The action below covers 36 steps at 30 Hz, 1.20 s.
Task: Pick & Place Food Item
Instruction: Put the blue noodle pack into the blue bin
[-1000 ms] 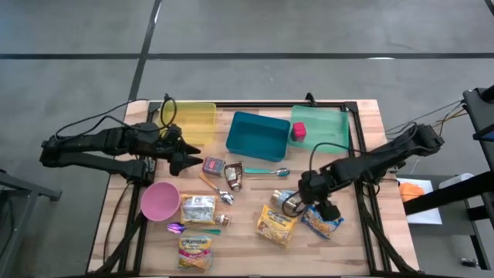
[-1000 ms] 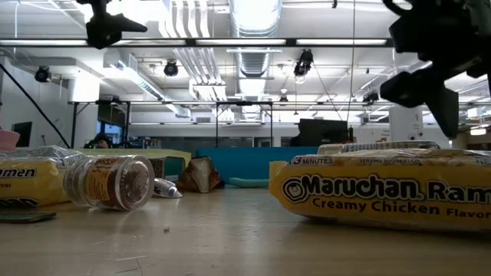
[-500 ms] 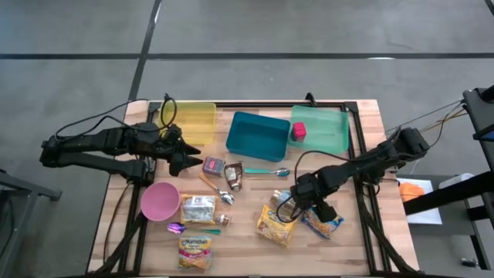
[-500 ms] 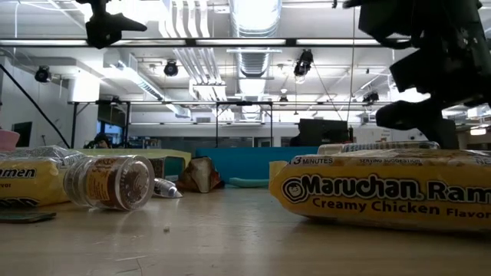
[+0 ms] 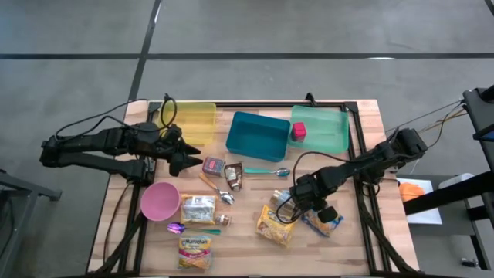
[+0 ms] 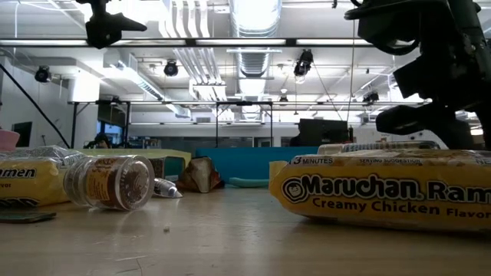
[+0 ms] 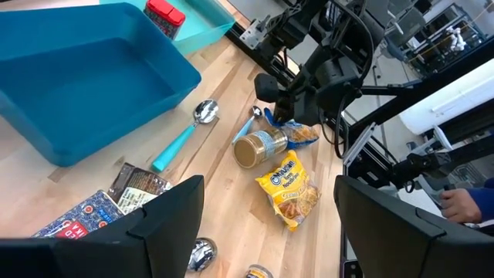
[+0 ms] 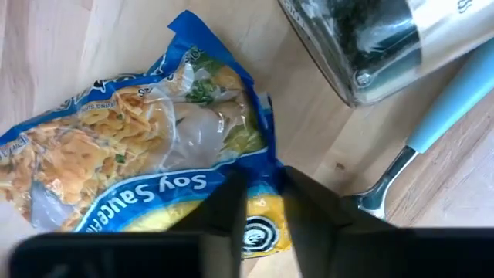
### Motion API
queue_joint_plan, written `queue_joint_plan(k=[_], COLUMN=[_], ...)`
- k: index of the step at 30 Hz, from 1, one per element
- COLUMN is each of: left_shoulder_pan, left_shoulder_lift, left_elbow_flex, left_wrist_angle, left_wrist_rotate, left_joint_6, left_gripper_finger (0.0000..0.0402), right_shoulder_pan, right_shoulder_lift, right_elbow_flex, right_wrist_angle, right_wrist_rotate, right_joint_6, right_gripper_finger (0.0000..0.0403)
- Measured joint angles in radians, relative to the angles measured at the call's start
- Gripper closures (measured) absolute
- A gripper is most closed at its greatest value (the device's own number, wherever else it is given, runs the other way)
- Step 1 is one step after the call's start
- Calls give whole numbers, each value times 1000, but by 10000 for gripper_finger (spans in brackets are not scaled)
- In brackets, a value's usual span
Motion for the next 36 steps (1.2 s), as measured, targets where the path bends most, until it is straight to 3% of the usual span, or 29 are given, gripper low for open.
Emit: queue_joint_plan(k=[4, 24, 29, 36], left_shoulder_pan=[0, 0, 0, 0], left_shoulder_lift=[0, 0, 0, 0], left_elbow_flex=[0, 0, 0, 0], left_wrist_angle=[0, 0, 0, 1], left_wrist_rotate=[0, 0, 0, -1], left_joint_6=[-4, -26, -26, -26], left_gripper_finger=[105, 105, 105, 105], right_shoulder_pan=[0, -2, -2, -21], right_shoulder_lift=[-1, -65, -116, -197], right_elbow_flex=[0, 5, 5, 4], right_wrist_angle=[3, -9, -9, -38], right_wrist_rotate=[1, 39, 40, -28], right_joint_6=[-1, 94, 266, 728], right_gripper_finger=[388, 395, 395, 373])
